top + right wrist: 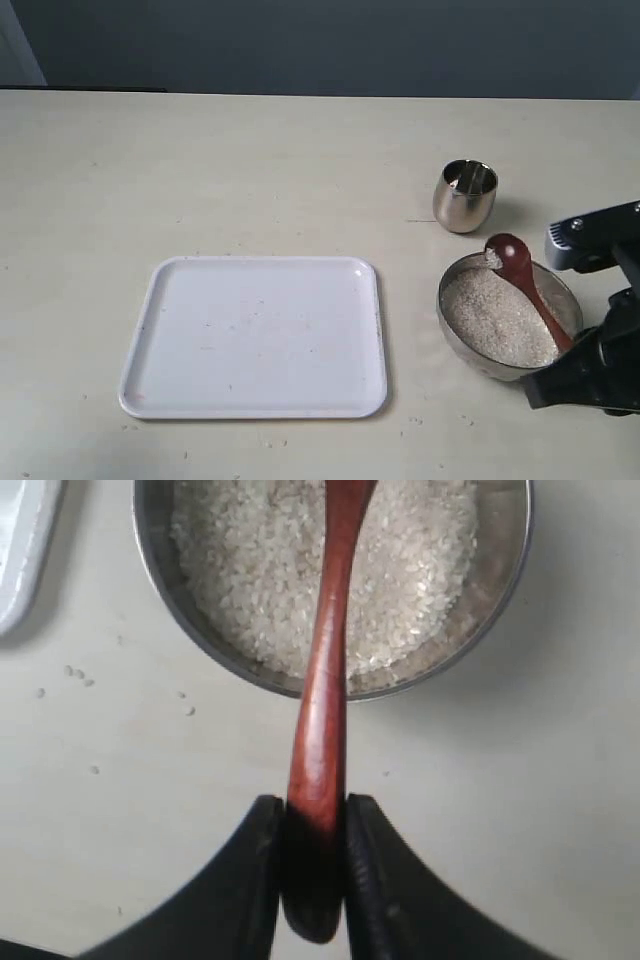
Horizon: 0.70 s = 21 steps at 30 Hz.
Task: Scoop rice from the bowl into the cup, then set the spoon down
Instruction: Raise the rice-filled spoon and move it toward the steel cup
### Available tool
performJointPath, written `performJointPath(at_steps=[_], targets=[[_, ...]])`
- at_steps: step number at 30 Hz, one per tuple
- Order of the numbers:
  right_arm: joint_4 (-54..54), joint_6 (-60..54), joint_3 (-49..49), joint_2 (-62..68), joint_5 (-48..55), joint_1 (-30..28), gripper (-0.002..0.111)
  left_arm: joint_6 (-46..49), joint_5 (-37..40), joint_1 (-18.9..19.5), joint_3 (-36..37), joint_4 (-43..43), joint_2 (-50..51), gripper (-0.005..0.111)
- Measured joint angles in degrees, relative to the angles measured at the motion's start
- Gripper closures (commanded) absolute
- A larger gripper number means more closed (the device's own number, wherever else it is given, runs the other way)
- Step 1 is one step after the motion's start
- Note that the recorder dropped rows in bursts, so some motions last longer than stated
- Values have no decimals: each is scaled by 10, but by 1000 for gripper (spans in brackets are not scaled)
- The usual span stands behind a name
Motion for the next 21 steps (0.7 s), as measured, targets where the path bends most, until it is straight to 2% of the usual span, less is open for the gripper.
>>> performJointPath(at_steps=[11,21], targets=[[26,6,0,-73,22,0,109,0,0,0,0,0,0,106],[-2,26,0,-74,-33,0,109,0,0,0,0,0,0,106]])
